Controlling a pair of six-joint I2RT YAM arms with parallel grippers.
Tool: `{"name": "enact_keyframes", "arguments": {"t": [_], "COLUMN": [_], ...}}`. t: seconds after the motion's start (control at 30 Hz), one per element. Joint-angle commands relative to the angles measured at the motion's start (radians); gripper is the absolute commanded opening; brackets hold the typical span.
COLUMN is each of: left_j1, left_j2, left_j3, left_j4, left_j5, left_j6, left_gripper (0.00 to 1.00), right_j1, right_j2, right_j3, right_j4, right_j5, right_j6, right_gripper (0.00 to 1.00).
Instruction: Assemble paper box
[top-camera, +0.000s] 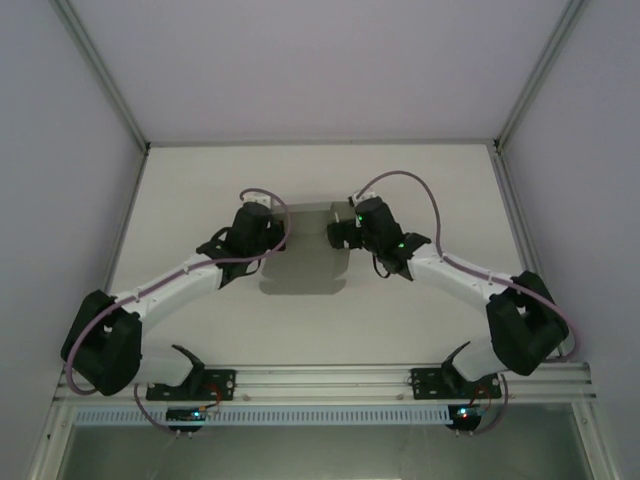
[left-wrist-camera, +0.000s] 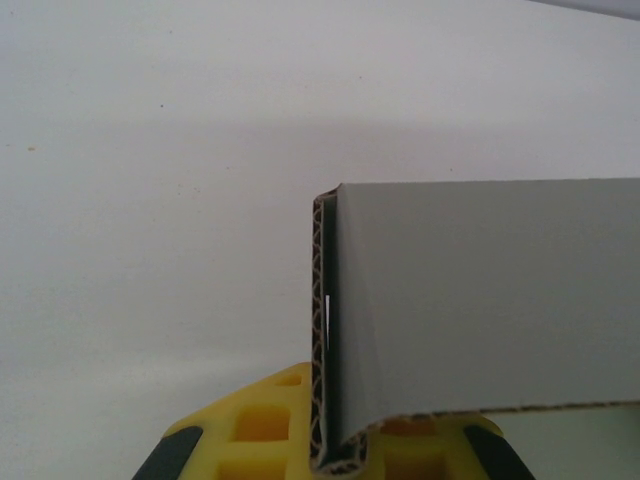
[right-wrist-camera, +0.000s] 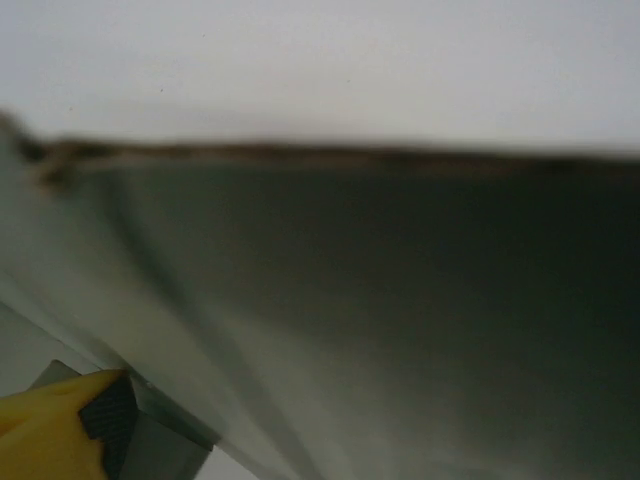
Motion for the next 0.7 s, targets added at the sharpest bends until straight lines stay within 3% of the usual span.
{"name": "enact_keyframes", "arguments": {"t": [0.0, 0.13, 0.33, 0.43, 0.5, 0.6, 0.67], "left_j1": [-0.002, 0.005, 0.049, 0.066, 0.076, 0.085, 0.084], "left_j2": [0.006, 0.002, -0.035, -0.047, -0.055, -0.062, -0.063], "left_j3": [0.035, 0.038, -0.007, -0.020, -0.026, -0.030, -0.030], "left_j4": [0.027, -0.016, 0.007, 0.021, 0.026, 0.035, 0.041], "left_j5": [0.037, -0.014, 0.026, 0.048, 0.064, 0.107, 0.115], "left_j6": [-0.028, -0.045, -0.052, -0.029, -0.017, 0.000, -0.001], "left_gripper": [0.00, 0.00, 0.00, 0.00, 0.00, 0.00, 0.00], "right_j1": [0.028, 0.020, -0.050, -0.154, -0.259, -0.401, -0.470], "right_j2": [0.019, -0.050, -0.297, -0.411, -0.447, -0.416, -0.334], "right_j3": [0.040, 0.002, -0.077, -0.091, -0.089, -0.056, 0.008], "right_j4": [0.002, -0.031, -0.160, -0.239, -0.267, -0.289, -0.343], "right_j5": [0.039, -0.004, -0.160, -0.283, -0.450, -0.641, -0.705], "right_j6": [-0.023, -0.014, -0.065, -0.063, -0.052, -0.001, 0.026], "right_gripper": [0.99, 0.99, 0.99, 0.99, 0.99, 0.98, 0.89]}}
